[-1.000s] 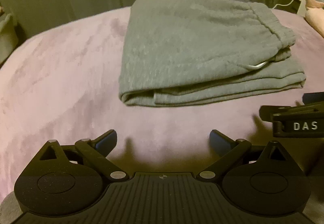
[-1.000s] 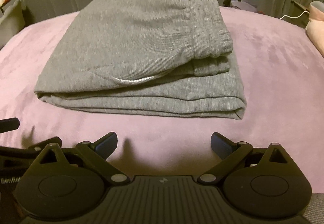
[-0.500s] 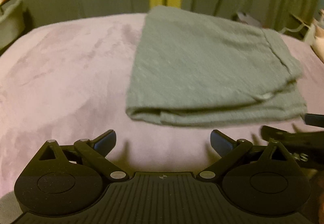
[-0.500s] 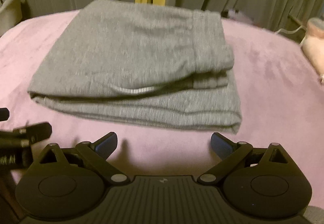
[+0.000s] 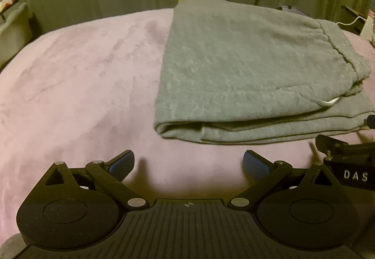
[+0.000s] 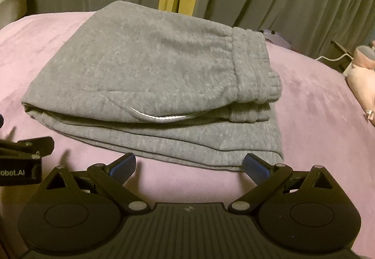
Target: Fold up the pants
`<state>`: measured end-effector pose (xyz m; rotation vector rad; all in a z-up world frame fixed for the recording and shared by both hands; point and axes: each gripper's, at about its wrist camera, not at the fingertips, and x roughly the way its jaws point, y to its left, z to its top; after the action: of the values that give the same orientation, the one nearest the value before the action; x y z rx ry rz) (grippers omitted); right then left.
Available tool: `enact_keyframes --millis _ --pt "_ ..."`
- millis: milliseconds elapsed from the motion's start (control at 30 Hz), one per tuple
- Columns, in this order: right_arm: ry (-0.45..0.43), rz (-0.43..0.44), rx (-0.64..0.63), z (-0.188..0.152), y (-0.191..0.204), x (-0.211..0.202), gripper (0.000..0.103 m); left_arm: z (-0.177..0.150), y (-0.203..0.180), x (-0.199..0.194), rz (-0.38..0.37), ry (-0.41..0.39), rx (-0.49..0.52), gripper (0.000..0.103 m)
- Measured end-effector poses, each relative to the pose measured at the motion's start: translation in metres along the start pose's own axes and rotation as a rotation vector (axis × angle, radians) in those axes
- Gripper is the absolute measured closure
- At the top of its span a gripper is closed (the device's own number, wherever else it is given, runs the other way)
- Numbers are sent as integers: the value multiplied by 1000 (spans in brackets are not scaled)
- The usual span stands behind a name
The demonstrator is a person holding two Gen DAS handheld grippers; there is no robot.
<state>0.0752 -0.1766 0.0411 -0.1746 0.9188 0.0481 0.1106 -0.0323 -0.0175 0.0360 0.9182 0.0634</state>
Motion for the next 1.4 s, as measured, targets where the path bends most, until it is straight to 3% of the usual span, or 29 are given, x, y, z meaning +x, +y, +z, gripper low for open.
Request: enact_keyframes --millis 300,1400 --pt "14 24 84 0 -13 0 4 -3 -8 2 -4 -4 39 1" --pt "15 6 83 0 -14 1 4 -6 -8 6 5 4 49 1"
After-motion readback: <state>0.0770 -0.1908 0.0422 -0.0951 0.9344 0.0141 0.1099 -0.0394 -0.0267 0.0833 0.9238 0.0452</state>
